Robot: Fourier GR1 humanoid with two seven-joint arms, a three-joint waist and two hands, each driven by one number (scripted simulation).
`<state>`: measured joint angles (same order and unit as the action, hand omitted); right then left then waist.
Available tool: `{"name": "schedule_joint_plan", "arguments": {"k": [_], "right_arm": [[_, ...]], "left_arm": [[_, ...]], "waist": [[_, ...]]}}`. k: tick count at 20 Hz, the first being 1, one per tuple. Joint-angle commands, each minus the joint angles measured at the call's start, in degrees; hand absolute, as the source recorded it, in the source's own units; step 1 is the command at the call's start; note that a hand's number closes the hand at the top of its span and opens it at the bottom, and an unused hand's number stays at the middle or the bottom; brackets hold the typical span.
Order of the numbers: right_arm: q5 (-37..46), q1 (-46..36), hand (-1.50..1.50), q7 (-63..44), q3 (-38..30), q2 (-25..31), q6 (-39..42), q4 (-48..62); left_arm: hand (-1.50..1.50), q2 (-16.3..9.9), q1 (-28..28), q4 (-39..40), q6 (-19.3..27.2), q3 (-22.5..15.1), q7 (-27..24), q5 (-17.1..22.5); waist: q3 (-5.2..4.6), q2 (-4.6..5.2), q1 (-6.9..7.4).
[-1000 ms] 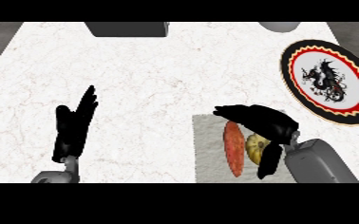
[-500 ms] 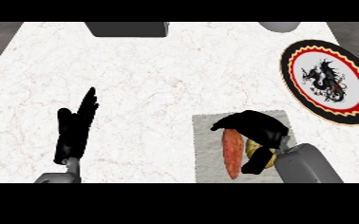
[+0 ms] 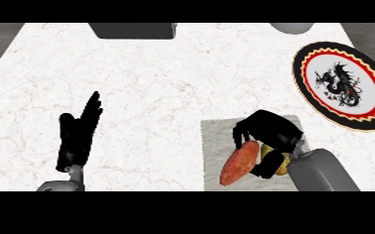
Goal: Pick the sweet potato from the placemat and place it in the plate
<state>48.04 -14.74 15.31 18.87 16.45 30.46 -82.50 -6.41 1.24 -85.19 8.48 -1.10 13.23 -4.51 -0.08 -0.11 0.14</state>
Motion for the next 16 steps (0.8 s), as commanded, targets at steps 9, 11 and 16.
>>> {"name": "schedule_joint_plan", "arguments": {"k": [9, 11, 16], "right_arm": [[4.5, -8.2, 1.50, -18.2, -19.7, -1.8, -16.0, 4.1], [7.3, -9.5, 1.50, -22.5, -21.2, -2.9, -20.7, 6.9], [6.9, -11.6, 1.50, -26.3, -23.7, -3.7, -24.1, -1.2]], "left_arm": [[0.00, -0.4, 1.6, -0.1, 0.3, 0.9, 1.7, -0.3], [0.00, -0.9, 0.0, 0.1, -1.5, 0.6, 0.2, 0.5], [0.00, -0.2, -0.2, -1.8, -0.1, 0.4, 2.0, -0.3]], "waist": [[0.08, 0.32, 0.04], [0.08, 0.37, 0.63], [0.08, -0.11, -0.28]]}}
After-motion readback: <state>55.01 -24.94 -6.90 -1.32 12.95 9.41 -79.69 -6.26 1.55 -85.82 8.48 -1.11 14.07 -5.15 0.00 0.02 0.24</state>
